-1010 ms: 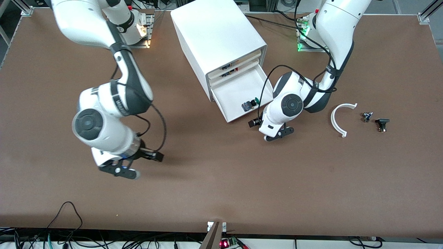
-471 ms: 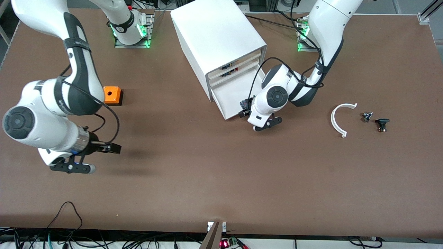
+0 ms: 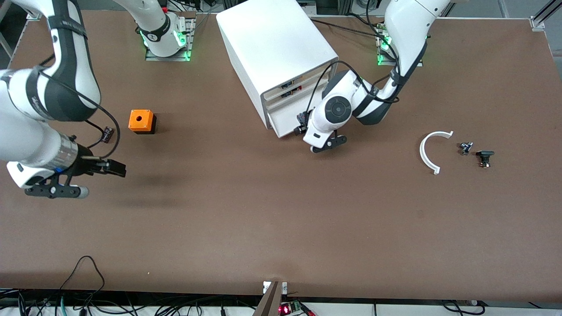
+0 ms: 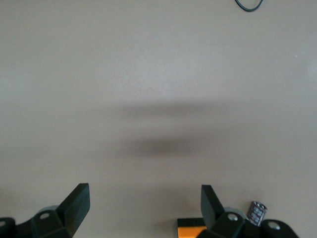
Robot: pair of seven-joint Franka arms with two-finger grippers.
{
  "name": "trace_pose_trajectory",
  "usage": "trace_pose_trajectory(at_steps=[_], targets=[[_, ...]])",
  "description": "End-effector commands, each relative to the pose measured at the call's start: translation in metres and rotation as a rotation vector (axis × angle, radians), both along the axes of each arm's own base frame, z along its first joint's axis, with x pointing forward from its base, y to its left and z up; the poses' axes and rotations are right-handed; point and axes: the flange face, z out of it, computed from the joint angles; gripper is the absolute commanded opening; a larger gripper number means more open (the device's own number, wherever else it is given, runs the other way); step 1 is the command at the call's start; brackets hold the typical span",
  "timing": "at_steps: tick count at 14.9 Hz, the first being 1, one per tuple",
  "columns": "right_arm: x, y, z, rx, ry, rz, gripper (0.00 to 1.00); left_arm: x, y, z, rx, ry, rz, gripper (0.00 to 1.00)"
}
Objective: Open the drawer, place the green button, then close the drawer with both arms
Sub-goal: 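Push the drawer inward with the left gripper while the right gripper retracts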
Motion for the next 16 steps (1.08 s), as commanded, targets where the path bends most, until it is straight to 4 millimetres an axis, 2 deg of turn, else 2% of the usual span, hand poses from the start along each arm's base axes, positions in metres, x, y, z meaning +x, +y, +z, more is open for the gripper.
trace_pose_trajectory(at_steps=[1, 6, 9, 11, 16], targets=[[-0.04, -0.007, 0.031, 0.019, 0.011, 0.005, 0.99, -0.019, -0.009, 0.009, 0.017, -0.007, -0.009, 1.0], [-0.075, -0.014, 0.083, 0.043, 0.0, -0.001, 0.99, -0.042, -0.024, 0.007, 0.017, 0.026, -0.012, 1.0], [-0.093, -0.016, 0.102, 0.053, -0.003, 0.003, 0.99, -0.055, -0.037, 0.011, 0.015, 0.038, -0.003, 1.0], [-0.104, -0.019, 0.112, 0.05, -0.018, 0.004, 0.99, -0.059, -0.041, 0.012, 0.015, 0.043, 0.0, 1.0], [-0.106, -0.019, 0.117, 0.032, -0.025, 0.009, 0.99, -0.058, -0.041, 0.018, 0.023, 0.051, -0.006, 1.0]])
